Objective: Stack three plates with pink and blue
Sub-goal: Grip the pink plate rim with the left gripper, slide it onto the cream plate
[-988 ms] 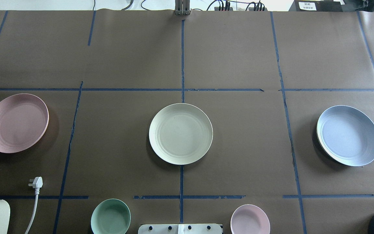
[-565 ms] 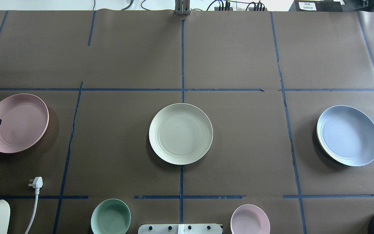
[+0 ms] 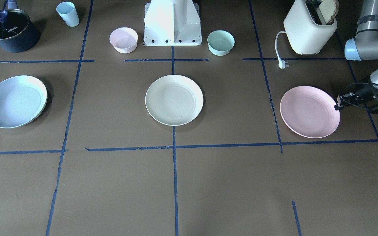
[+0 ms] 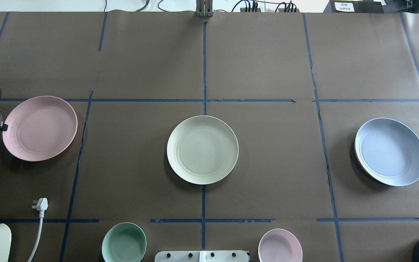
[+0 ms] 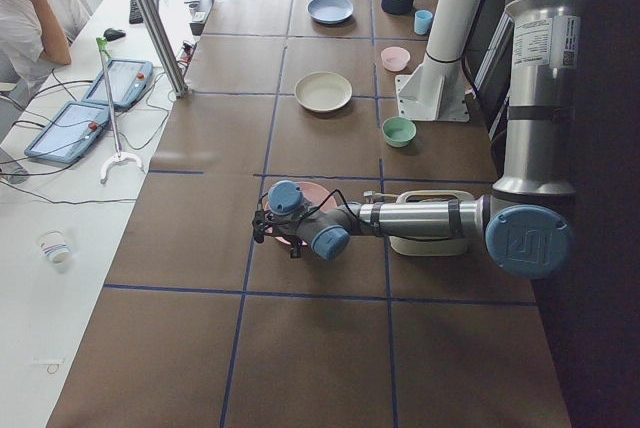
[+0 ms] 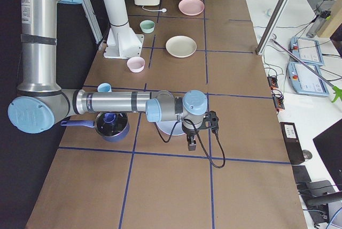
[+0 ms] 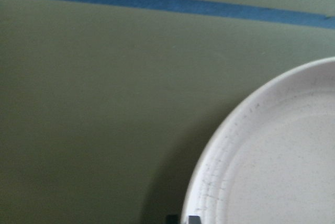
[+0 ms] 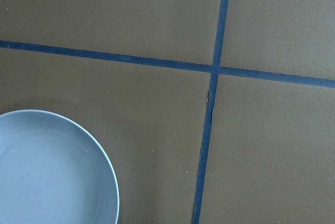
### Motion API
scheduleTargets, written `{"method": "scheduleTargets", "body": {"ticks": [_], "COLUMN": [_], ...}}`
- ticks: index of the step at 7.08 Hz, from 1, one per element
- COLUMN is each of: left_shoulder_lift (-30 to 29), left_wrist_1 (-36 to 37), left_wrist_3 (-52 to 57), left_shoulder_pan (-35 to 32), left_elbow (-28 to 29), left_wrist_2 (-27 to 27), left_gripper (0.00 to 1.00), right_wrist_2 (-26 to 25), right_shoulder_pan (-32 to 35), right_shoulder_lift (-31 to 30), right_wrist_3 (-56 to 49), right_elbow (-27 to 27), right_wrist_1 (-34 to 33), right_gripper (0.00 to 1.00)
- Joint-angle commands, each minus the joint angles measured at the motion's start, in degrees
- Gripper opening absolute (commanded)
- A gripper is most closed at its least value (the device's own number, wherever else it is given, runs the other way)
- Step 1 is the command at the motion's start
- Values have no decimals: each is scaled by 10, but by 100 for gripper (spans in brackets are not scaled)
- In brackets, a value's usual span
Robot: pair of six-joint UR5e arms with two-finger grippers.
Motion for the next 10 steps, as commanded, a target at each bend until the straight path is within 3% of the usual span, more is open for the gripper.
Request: {"method": "scheduleTargets", "body": {"ticks": [1,3,4,5,7,8,9,10], "left_shoulder_lift": [-92,-182,-235,-253,-261,-257,-256,-253], "left_wrist_1": [-2,0,4,5,5,4,0,0], "left_wrist_3": [-121,-214,-241,-242,-240,-240,-241,-243], "left_shoulder_pan": [35,118,185,243,283,280,280,271], "left_elbow": [-48,-74,-62,-55,-48,-50,-55,-72], "left_wrist_2": [-67,-62,-15,42,111,112,118,120], "left_gripper": [0,0,0,0,5,40,99,100], "right_wrist_2": [0,0,1,1,1,1,5,20], "right_shoulder_pan": [-1,-1,-1,-1,-3,-7,-9,-18], "right_shoulder_lift": [-4,-10,-10,-10,-9,-9,-8,-8], "right_wrist_3": [-4,0,2,4,4,4,5,5], "right_elbow": [-1,-2,-2,-3,-15,-17,-20,-21], "right_wrist_1": [12,19,19,18,19,19,19,22], "right_gripper": [100,100,100,100,100,100,100,100]}}
